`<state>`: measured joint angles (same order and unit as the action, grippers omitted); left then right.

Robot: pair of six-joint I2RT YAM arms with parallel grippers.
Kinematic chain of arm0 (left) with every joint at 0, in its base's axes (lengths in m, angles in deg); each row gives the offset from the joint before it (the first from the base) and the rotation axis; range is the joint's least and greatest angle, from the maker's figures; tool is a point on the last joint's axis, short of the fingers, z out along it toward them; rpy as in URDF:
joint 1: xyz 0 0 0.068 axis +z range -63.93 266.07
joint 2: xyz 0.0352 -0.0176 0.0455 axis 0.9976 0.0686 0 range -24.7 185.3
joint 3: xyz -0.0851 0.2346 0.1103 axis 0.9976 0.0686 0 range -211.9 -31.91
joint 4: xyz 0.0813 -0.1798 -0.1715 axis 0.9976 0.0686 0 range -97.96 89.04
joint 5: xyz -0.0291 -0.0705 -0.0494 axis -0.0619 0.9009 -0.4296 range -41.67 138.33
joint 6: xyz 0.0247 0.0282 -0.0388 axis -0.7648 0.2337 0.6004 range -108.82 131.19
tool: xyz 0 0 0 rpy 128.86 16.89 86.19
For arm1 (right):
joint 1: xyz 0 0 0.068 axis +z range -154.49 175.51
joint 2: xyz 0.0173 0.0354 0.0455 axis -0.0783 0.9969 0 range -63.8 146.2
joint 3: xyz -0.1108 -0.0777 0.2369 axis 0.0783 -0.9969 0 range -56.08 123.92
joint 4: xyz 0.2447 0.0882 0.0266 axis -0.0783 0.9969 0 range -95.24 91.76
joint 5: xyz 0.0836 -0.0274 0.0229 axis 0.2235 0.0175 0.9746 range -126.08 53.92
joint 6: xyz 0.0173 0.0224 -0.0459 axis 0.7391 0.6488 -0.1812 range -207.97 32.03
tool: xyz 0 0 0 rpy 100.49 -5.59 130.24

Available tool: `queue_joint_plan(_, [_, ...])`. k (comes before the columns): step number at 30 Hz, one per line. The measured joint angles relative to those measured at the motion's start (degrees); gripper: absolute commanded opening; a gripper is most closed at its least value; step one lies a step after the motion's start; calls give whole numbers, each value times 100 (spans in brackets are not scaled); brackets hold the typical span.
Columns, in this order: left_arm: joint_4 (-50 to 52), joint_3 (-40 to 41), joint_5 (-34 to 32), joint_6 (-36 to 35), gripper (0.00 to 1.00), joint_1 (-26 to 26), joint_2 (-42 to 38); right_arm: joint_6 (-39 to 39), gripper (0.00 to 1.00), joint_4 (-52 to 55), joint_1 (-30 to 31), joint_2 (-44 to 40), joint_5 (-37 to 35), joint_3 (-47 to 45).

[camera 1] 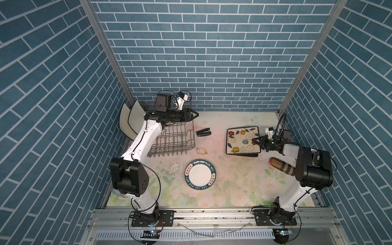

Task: Unload the plates from the dish rack
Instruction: Place a plate on the plate.

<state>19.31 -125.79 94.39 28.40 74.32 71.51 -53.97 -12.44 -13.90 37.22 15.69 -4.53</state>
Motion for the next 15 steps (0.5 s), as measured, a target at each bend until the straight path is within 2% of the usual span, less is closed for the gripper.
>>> queue_joint_plan(6, [11, 0, 2, -11, 54, 0, 0, -319, 0, 275, -17, 0, 7, 2])
queue_joint_plan(10, [11, 0, 2, -13, 55, 0, 0, -409, 9, 361, -24, 0, 15, 7])
queue_joint_plan(12, [11, 0, 2, -11, 55, 0, 0, -431, 19, 428, -26, 0, 37, 13])
queue_joint_plan(15, [13, 0, 4, -11, 56, 0, 0, -525, 23, 662, -28, 0, -55, 15])
